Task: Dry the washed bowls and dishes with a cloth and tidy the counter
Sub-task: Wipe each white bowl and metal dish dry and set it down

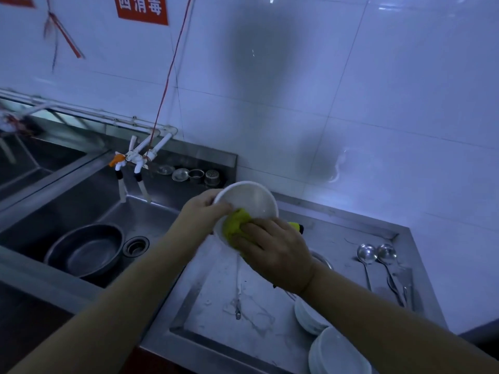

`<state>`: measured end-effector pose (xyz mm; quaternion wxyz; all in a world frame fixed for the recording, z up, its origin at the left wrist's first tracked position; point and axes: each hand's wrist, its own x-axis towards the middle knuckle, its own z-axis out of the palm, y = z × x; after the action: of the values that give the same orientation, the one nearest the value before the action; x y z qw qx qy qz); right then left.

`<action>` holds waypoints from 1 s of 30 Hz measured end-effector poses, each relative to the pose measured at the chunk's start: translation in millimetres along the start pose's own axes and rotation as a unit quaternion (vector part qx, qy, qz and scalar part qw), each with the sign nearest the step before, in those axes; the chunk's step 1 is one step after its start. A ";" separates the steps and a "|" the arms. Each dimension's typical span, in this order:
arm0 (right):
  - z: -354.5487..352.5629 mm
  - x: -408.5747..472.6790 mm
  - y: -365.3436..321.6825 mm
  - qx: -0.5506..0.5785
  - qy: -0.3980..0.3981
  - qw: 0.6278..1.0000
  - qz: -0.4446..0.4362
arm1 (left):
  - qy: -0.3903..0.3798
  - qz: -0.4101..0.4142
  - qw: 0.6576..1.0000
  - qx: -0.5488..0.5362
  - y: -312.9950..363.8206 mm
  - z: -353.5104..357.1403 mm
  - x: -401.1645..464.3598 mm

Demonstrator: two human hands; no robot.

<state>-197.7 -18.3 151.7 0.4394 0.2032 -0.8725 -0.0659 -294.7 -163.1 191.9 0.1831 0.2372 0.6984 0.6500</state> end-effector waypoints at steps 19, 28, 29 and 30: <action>-7.7 -2.8 -1.4 -0.045 0.025 0.998 0.042 | 0.006 0.077 0.995 0.064 -1.8 16.0 -1.6; -23.1 -11.6 -8.2 -0.052 -0.004 0.998 0.019 | -0.017 0.172 0.984 0.042 -1.1 25.1 -11.2; -29.8 -13.0 1.3 -0.055 -0.018 0.998 -0.028 | -0.039 0.162 0.983 0.080 3.6 21.8 -9.4; -36.2 -13.3 9.8 -0.053 -0.029 0.996 -0.072 | -0.072 0.148 0.979 0.122 9.4 18.2 -5.7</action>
<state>-164.8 -1.6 166.7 0.4182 0.2402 -0.8632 -0.1494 -278.9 -150.9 199.4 0.1045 0.4051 0.7146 0.5607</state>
